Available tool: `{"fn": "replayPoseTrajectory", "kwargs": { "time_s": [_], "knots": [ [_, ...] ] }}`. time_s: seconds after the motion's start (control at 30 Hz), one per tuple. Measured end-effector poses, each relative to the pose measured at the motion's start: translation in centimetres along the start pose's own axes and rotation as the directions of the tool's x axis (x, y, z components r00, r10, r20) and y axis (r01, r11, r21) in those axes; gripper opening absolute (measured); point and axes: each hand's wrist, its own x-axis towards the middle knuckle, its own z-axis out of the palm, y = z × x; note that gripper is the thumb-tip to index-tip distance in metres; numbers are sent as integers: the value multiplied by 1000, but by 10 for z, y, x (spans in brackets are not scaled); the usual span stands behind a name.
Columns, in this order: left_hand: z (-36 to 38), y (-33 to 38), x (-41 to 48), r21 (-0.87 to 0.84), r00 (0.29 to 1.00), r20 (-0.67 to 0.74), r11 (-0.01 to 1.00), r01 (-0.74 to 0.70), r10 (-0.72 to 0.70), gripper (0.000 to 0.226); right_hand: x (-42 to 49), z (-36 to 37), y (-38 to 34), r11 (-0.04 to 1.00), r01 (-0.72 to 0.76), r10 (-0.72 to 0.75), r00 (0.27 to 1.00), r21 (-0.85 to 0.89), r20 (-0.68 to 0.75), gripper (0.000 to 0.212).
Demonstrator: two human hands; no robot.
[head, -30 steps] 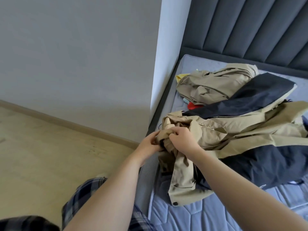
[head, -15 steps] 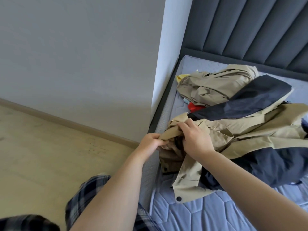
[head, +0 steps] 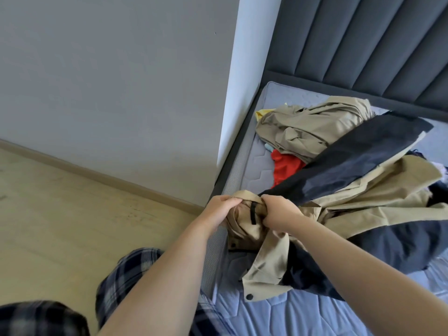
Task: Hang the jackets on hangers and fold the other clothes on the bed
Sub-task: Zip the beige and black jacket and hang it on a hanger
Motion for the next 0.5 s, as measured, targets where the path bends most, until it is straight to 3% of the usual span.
{"fn": "replayPoseTrajectory", "kwargs": {
  "time_s": [0.07, 0.2, 0.27, 0.5],
  "knots": [
    [-4, 8, -6, -16, 998, -64, 1000, -26, 25, 15, 2, -5, -11, 1000, 15, -18, 990, -22, -137, 14],
    [-30, 54, -18, -171, 985, -175, 984, -41, 11, 12, 13, -43, -53, 990, 126, -139, 941, -64, -308, 21],
    [-47, 96, -22, -198, 968, -239, 972, -124, 75, 9, 20, -75, -85, 986, 161, -165, 914, -42, -371, 20],
    [-118, 252, -88, 42, 818, -370, 888, -458, 440, 15, 28, -198, -204, 922, 383, -293, 784, 54, -547, 19]
  ]
}}
